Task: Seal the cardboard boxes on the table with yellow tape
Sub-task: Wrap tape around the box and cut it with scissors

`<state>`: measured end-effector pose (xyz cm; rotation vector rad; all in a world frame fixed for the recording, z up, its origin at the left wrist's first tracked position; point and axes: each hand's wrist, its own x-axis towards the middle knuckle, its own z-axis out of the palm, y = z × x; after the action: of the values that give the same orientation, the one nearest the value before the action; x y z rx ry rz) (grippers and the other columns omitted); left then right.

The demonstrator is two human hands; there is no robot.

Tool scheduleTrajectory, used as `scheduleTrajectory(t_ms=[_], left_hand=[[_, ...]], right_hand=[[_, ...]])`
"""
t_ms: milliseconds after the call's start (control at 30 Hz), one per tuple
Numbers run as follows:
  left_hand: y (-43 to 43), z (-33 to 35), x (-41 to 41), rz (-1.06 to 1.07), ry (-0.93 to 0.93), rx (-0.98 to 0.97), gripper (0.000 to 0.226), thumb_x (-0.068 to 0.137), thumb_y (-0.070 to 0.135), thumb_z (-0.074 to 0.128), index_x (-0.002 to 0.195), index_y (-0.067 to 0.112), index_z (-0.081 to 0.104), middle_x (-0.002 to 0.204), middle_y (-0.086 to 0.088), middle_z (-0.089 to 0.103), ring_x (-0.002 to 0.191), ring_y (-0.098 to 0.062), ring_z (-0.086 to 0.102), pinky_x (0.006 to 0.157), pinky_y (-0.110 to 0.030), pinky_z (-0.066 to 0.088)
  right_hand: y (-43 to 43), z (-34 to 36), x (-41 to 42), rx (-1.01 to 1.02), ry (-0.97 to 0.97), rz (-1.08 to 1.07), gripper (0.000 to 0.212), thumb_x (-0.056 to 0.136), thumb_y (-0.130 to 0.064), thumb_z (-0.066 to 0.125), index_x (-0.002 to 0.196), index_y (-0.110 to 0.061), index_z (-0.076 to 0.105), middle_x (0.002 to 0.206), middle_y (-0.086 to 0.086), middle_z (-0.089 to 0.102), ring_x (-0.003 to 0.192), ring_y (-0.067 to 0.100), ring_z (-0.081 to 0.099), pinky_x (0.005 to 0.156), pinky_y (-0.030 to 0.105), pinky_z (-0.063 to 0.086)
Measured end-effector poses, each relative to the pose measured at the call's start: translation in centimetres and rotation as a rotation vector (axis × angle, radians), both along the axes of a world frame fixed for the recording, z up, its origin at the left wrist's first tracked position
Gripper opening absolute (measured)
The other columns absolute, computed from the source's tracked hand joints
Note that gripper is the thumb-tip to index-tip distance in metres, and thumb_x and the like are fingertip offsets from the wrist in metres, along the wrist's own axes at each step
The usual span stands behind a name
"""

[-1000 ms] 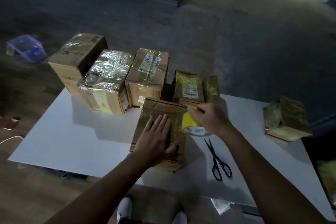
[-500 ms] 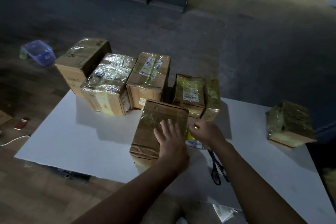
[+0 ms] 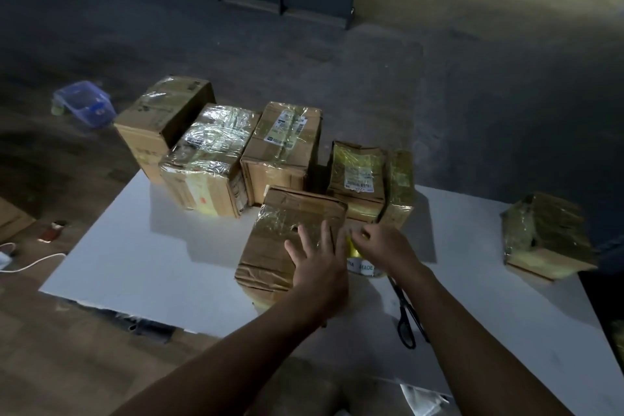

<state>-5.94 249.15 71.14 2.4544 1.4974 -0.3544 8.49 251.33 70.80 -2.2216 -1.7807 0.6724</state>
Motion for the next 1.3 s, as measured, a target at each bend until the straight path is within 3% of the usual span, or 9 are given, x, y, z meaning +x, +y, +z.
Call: scheduleTrajectory(t_ms=[133,233,433,567,667,833,933,1200,1300], left_hand=[[1.0,0.9,-1.9,0.012,-0.078,-0.024,0.078,0.098,0.026,0.041,0.152,0.021,-0.016,0.158,-0.02,-0.017,0.138,-0.059,-0.011,0.107,-0.074,0.007],[1.8,1.8,-3.8,0.023,-0.133,-0.056,0.077,0.098,0.025,0.042,0.153,0.023,-0.011,0.159,-0.018,-0.016,0.139,-0.057,-0.01,0.108,-0.073,0.009],[3.4,3.1,-7.7,0.064,-0.198,-0.12,0.081,0.094,0.017,0.049,0.154,0.029,-0.005,0.16,-0.013,-0.015,0.142,-0.052,-0.006,0.11,-0.068,0.014],[4.8,3.4,-10.9,0.079,-0.278,-0.208,0.087,0.094,0.013,0.053,0.153,0.033,-0.007,0.16,-0.007,-0.02,0.145,-0.045,-0.008,0.113,-0.065,0.013],[4.7,2.6,-12.6,0.076,-0.342,-0.195,0.078,0.098,0.021,0.047,0.153,0.034,-0.007,0.16,-0.004,-0.02,0.145,-0.044,-0.009,0.114,-0.064,0.015],[4.2,2.2,-13.7,0.119,-0.481,-0.206,0.067,0.101,0.023,0.037,0.154,0.031,-0.005,0.16,-0.004,-0.019,0.146,-0.041,-0.011,0.116,-0.061,0.013],[4.4,1.8,-14.3,0.125,-0.571,-0.215,0.066,0.101,0.018,0.036,0.154,0.032,-0.002,0.161,-0.002,-0.016,0.147,-0.037,-0.011,0.117,-0.059,0.011],[4.9,0.2,-15.1,0.172,-0.722,-0.222,0.063,0.099,0.021,0.034,0.154,0.033,0.007,0.163,-0.004,-0.005,0.149,-0.031,0.0,0.117,-0.055,0.017],[4.8,-0.8,-15.1,0.231,-0.85,-0.276,0.068,0.088,0.031,0.03,0.153,0.037,0.013,0.159,-0.008,0.015,0.145,-0.031,0.02,0.113,-0.05,0.031]], right_hand=[[0.9,1.5,-1.3,0.026,-0.027,0.022,0.039,0.096,-0.045,0.042,0.069,-0.021,0.055,0.064,-0.002,0.052,0.067,0.018,0.053,0.057,0.029,0.035],[1.8,2.8,-2.3,0.049,-0.029,0.057,0.049,0.096,-0.045,0.043,0.055,-0.02,0.04,0.056,0.0,0.042,0.056,0.017,0.042,0.05,0.028,0.026],[3.5,5.0,-5.8,0.09,-0.034,0.152,0.051,0.096,-0.043,0.043,0.055,-0.016,0.032,0.053,0.002,0.031,0.05,0.018,0.034,0.051,0.031,0.022],[4.5,6.0,-8.2,0.103,0.045,0.171,0.05,0.096,-0.044,0.045,0.055,-0.016,0.036,0.052,0.001,0.031,0.047,0.016,0.032,0.051,0.029,0.024],[5.1,6.6,-9.1,0.075,0.111,0.196,0.048,0.093,-0.041,0.051,0.057,-0.013,0.038,0.052,0.001,0.031,0.048,0.015,0.032,0.052,0.029,0.025],[5.6,7.1,-9.5,0.046,0.192,0.253,0.039,0.09,-0.042,0.058,0.073,-0.008,0.065,0.07,0.012,0.06,0.06,0.02,0.052,0.055,0.031,0.036],[6.2,7.1,-9.8,0.06,0.205,0.238,0.037,0.089,-0.043,0.061,0.073,-0.011,0.069,0.072,0.013,0.063,0.064,0.023,0.058,0.057,0.032,0.039],[6.3,7.4,-10.8,0.076,0.182,0.249,0.036,0.09,-0.041,0.061,0.073,-0.011,0.069,0.062,0.004,0.058,0.056,0.011,0.051,0.054,0.029,0.037],[6.6,7.6,-10.8,0.042,0.213,0.297,0.027,0.091,-0.034,0.059,0.082,-0.013,0.073,0.071,0.001,0.066,0.067,0.011,0.059,0.061,0.033,0.046]])
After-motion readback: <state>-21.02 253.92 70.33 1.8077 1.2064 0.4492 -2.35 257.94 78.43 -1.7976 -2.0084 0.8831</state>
